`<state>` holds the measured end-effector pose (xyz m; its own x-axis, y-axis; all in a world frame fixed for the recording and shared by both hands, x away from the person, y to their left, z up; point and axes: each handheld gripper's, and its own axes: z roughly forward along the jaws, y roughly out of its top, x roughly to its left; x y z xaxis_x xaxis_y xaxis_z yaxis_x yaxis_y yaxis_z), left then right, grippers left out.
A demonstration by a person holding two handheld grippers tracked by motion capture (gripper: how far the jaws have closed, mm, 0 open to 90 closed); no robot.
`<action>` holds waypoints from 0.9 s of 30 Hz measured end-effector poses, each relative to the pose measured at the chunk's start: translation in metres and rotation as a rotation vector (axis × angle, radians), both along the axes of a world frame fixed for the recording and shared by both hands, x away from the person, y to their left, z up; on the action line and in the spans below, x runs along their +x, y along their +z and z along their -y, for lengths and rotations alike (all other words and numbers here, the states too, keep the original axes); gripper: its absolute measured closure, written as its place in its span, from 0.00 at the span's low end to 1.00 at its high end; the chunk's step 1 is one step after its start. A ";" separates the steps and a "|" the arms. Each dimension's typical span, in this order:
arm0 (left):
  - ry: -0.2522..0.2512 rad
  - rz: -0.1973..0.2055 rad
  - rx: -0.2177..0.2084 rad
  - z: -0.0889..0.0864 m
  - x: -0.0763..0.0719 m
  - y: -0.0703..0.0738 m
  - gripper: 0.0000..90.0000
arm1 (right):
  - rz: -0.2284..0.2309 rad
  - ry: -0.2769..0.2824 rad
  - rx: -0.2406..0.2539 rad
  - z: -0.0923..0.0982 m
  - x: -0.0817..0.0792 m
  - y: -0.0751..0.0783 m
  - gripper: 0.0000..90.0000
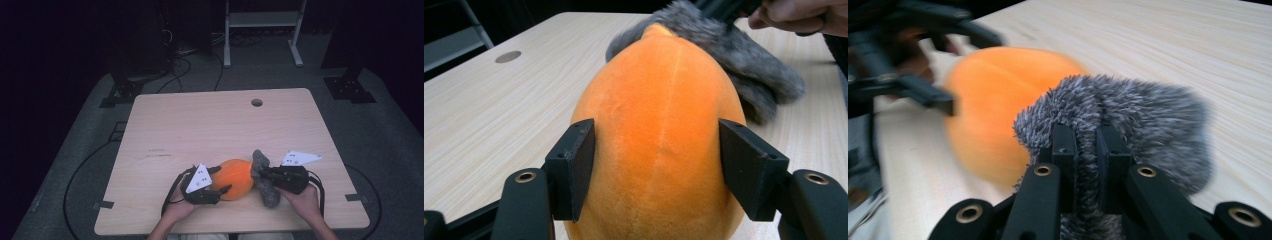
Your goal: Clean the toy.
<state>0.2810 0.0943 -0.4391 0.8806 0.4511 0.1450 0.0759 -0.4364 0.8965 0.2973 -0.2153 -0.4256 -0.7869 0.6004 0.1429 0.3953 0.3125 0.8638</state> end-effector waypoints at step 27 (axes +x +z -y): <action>-0.105 0.061 0.026 0.012 -0.011 -0.003 0.38 | -0.035 -0.010 0.037 0.004 -0.001 0.008 0.90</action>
<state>0.2701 0.0822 -0.4419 0.9120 0.3522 0.2102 -0.0258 -0.4622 0.8864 0.2961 -0.2194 -0.4178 -0.7747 0.6023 0.1924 0.4283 0.2761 0.8604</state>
